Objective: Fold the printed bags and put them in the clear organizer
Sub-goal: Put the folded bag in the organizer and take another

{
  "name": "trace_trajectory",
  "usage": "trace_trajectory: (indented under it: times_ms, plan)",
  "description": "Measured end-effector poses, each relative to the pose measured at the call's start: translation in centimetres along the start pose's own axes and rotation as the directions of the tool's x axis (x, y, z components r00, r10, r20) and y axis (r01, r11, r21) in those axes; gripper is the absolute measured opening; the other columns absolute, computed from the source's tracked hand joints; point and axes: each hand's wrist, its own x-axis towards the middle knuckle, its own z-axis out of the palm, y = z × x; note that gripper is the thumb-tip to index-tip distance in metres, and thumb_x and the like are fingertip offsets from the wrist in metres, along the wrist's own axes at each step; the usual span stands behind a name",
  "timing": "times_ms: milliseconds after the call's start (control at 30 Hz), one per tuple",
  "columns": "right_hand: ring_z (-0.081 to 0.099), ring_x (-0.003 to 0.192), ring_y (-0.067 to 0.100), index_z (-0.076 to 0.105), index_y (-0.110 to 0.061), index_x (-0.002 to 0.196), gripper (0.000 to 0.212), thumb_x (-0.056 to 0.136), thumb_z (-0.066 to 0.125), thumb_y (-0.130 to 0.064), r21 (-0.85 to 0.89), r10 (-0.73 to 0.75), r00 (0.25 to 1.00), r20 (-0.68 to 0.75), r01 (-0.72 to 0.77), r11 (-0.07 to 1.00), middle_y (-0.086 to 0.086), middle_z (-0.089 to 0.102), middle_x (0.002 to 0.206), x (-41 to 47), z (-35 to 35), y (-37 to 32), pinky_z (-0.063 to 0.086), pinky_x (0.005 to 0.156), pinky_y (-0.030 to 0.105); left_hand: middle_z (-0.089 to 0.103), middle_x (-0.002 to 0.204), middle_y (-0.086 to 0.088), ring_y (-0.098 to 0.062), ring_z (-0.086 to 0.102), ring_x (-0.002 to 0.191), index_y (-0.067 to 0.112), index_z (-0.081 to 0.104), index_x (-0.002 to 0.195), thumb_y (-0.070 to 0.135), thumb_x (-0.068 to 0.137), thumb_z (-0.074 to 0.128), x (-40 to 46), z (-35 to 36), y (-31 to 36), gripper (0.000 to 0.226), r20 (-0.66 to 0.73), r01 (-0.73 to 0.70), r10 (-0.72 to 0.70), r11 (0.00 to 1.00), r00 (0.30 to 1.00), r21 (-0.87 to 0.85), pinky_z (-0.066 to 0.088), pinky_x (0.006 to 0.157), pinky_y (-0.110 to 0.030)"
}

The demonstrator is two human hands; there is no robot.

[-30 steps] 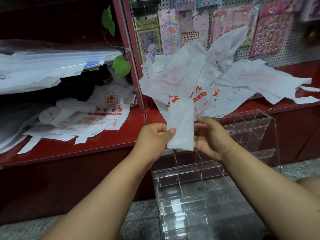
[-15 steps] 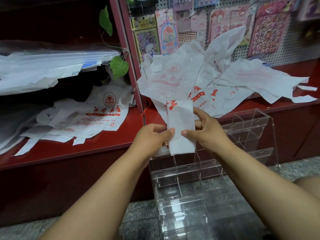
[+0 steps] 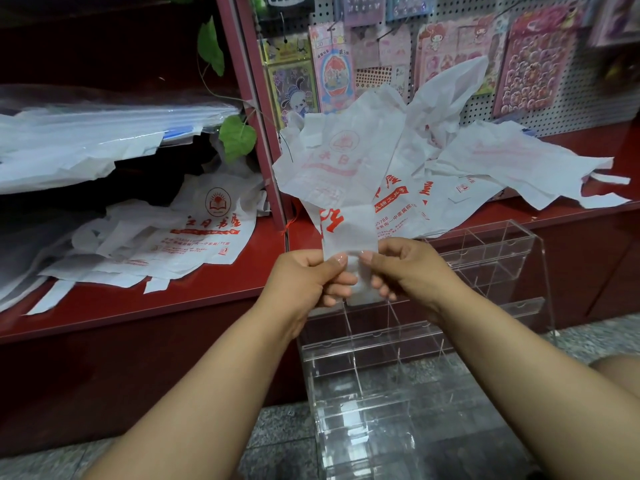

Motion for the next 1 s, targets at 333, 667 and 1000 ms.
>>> trace_trajectory:
  times_ms: [333, 667, 1000]
  plan:
    - [0.060, 0.050, 0.004, 0.058, 0.001, 0.075, 0.019, 0.086, 0.065, -0.012, 0.256, -0.042, 0.999, -0.028, 0.048, 0.965, -0.005, 0.061, 0.052, 0.0, 0.2, 0.4, 0.060, 0.071, 0.029, 0.063, 0.063, -0.017, -0.014, 0.053, 0.064, -0.006, 0.068, 0.070, 0.024, 0.091, 0.068, 0.6, -0.3, -1.3, 0.037, -0.049, -0.268, 0.282, 0.944, 0.958, 0.194, 0.045, 0.065, -0.029]
    - [0.051, 0.064, 0.020, 0.054, 0.009, 0.068, 0.039, 0.081, 0.076, -0.021, 0.016, -0.262, 0.910, -0.323, 0.282, 0.959, 0.034, 0.054, 0.072, 0.3, 0.1, 1.3, 0.043, 0.064, 0.031, 0.073, 0.082, -0.013, -0.022, 0.070, 0.078, 0.002, 0.074, 0.087, 0.016, 0.087, 0.071, -0.2, 0.6, -1.6, 0.014, -0.007, -0.349, 0.362, 0.902, 0.932, 0.256, 0.055, 0.073, -0.036]
    - [0.063, 0.073, 0.024, 0.053, -0.026, 0.096, 0.036, 0.078, 0.076, -0.005, -0.103, -0.228, 0.959, -0.170, 0.212, 0.972, 0.008, 0.067, 0.076, 1.0, -0.2, 0.4, 0.051, 0.067, 0.034, 0.066, 0.072, -0.007, -0.016, 0.058, 0.068, 0.006, 0.071, 0.080, 0.014, 0.089, 0.069, 1.0, 0.5, -0.3, 0.011, -0.135, -0.237, 0.247, 0.967, 0.959, 0.092, 0.052, 0.068, -0.032]
